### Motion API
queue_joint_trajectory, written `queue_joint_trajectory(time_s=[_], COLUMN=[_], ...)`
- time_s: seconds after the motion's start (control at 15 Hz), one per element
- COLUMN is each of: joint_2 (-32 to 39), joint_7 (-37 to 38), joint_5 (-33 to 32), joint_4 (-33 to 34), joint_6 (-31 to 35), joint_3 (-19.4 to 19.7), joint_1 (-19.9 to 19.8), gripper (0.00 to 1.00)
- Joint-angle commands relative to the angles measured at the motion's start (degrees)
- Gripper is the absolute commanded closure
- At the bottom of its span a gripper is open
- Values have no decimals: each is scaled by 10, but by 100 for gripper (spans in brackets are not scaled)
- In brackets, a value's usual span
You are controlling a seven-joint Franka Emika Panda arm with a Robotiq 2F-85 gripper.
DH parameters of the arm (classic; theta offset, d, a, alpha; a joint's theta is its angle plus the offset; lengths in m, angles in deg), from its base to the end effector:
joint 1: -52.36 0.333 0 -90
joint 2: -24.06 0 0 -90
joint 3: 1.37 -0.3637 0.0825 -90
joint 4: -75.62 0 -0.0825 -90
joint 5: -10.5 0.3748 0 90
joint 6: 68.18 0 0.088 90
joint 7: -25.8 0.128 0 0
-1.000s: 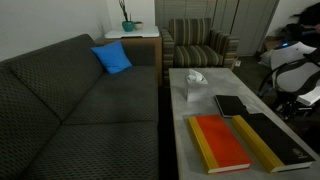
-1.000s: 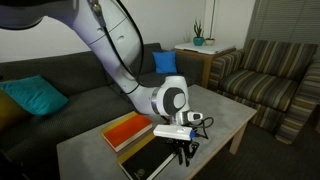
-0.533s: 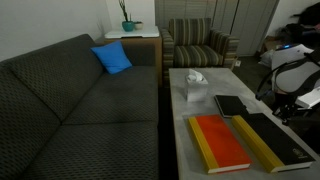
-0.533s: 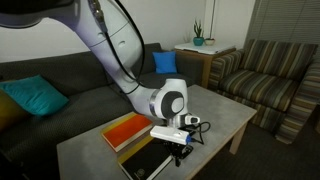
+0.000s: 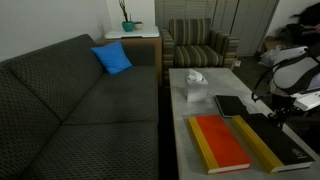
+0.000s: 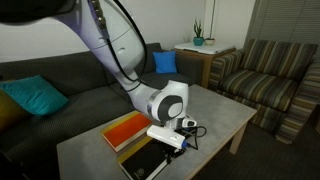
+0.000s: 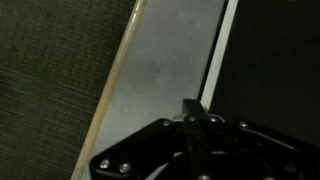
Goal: Open the biggest book
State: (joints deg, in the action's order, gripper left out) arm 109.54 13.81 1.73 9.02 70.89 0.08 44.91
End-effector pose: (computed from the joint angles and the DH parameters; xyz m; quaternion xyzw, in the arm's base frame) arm 0.6667 -0.1037 -0.1573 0.9869 0.0998 -0.1215 0.0356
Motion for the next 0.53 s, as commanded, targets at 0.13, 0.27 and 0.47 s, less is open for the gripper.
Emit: queue_joint_trajectory(time_s=[0.13,0.27,0.47], joint_2=[0,-1,-3], joint_7=[-27,-29,-31], joint_5=[17,18,28], joint_4=[4,11,26], joint_6=[-1,-3,-30], joint_3=[-19,-25,-39], joint_1=[-6,-4,-4], gripper=[100,100,100])
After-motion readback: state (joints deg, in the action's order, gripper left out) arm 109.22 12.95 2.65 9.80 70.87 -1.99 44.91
